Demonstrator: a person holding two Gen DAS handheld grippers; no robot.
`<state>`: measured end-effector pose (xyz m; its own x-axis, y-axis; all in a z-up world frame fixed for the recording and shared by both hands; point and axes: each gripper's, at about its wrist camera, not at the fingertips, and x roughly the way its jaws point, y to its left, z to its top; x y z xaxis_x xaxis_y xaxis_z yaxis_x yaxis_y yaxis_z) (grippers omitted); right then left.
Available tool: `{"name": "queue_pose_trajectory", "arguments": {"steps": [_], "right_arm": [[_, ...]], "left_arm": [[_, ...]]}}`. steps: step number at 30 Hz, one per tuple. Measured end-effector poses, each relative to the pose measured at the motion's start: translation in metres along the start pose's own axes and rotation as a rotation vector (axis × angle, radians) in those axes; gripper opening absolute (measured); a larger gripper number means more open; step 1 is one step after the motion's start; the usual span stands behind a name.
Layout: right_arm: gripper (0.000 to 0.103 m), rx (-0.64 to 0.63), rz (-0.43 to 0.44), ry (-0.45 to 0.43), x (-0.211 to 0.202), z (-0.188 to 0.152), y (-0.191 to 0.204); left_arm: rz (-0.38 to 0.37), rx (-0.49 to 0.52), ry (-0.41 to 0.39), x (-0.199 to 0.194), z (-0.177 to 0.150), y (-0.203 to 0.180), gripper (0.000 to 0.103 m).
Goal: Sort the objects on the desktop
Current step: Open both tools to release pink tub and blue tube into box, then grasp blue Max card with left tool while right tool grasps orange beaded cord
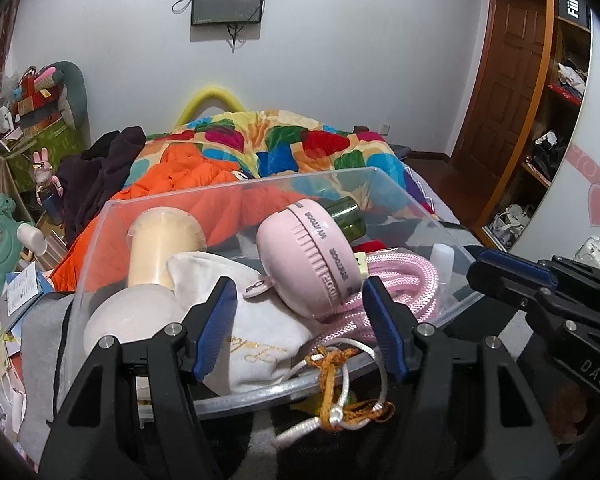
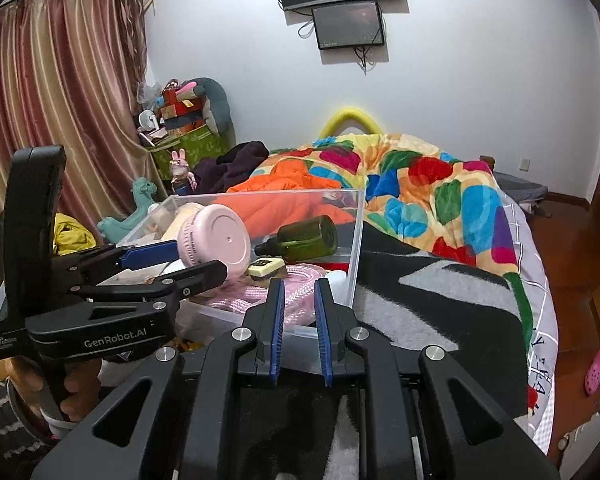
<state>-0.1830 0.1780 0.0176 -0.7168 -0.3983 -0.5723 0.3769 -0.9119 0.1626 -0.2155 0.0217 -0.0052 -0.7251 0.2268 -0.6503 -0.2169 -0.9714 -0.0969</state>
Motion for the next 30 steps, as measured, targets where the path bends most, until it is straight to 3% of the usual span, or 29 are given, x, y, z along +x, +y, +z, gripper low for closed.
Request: {"name": "queue_pose_trajectory", "arguments": {"steps": [15, 17, 22, 30], "right_arm": [[0.014, -0.002, 0.037, 0.002, -0.014, -0.008, 0.015], [0.017, -0.002, 0.040, 0.007, -0.014, -0.010, 0.017], [0.036, -0.002, 0.042, 0.007, -0.016, -0.015, 0.022], [0.038, -0.030, 0.048, 0.043, -0.007, -0.026, 0.032]], "left_arm": [[0.032, -0.003, -0.130, -0.066, -0.001, 0.008, 0.065], [0.024, -0.005, -0.127, -0.072, -0.004, 0.012, 0.066], [0.031, -0.022, -0.103, -0.079, -0.017, 0.025, 0.068], [0.096, -0.024, -0.012, -0.077, -0.051, 0.049, 0.068]]}}
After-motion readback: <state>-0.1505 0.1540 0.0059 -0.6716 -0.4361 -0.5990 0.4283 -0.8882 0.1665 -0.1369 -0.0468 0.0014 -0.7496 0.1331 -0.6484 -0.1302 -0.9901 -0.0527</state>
